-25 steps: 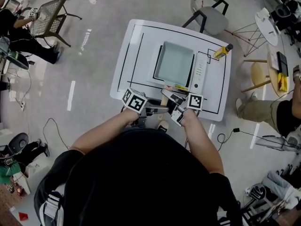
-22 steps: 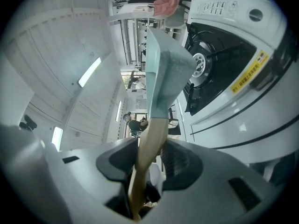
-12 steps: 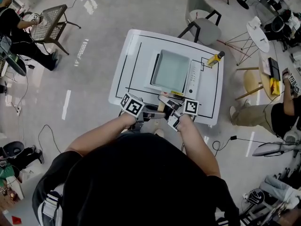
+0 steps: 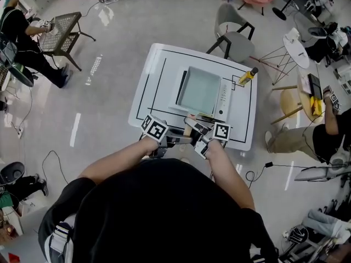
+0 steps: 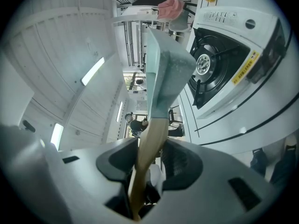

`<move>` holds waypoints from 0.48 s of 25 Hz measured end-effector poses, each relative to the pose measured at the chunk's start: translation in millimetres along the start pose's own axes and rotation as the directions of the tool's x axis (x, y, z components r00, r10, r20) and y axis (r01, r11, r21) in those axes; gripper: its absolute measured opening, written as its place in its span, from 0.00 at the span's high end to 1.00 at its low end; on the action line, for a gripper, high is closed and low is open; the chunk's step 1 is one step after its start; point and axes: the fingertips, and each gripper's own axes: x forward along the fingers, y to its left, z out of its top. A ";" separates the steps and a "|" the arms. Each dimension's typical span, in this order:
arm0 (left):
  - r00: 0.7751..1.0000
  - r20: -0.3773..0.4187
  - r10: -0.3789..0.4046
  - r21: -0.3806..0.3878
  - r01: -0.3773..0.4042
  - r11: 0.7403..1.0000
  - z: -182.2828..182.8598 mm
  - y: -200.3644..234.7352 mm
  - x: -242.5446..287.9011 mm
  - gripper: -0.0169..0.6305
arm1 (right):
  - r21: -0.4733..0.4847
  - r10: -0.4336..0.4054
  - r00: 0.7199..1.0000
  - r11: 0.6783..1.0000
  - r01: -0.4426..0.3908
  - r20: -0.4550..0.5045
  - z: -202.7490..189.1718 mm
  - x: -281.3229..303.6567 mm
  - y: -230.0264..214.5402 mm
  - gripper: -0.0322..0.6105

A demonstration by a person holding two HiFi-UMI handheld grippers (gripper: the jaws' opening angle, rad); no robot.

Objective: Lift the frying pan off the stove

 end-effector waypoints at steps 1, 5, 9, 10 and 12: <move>1.000 -0.002 0.003 0.003 -0.003 1.000 -0.6 0.7 -1.5 0.71 | -0.003 0.000 1.000 1.000 0.000 0.001 -0.5 0.3 1.2 0.71; 1.000 -0.010 0.005 0.015 -0.005 1.000 -0.8 -0.5 -4.2 0.71 | -0.012 0.006 1.000 1.000 -0.006 0.004 -1.7 2.2 6.5 0.71; 1.000 -0.017 0.001 0.021 -0.001 1.000 -0.5 -6.4 -3.4 0.71 | -0.022 0.005 1.000 1.000 -0.005 0.007 -2.3 0.5 10.1 0.71; 1.000 -0.017 -0.009 0.019 0.009 1.000 0.4 -11.4 -2.9 0.71 | -0.024 0.006 1.000 1.000 -0.006 0.007 -2.6 0.3 11.4 0.71; 1.000 -0.019 -0.008 0.024 0.009 1.000 0.8 -12.3 -3.0 0.71 | -0.027 0.007 1.000 1.000 -0.006 0.008 -2.9 0.0 13.2 0.71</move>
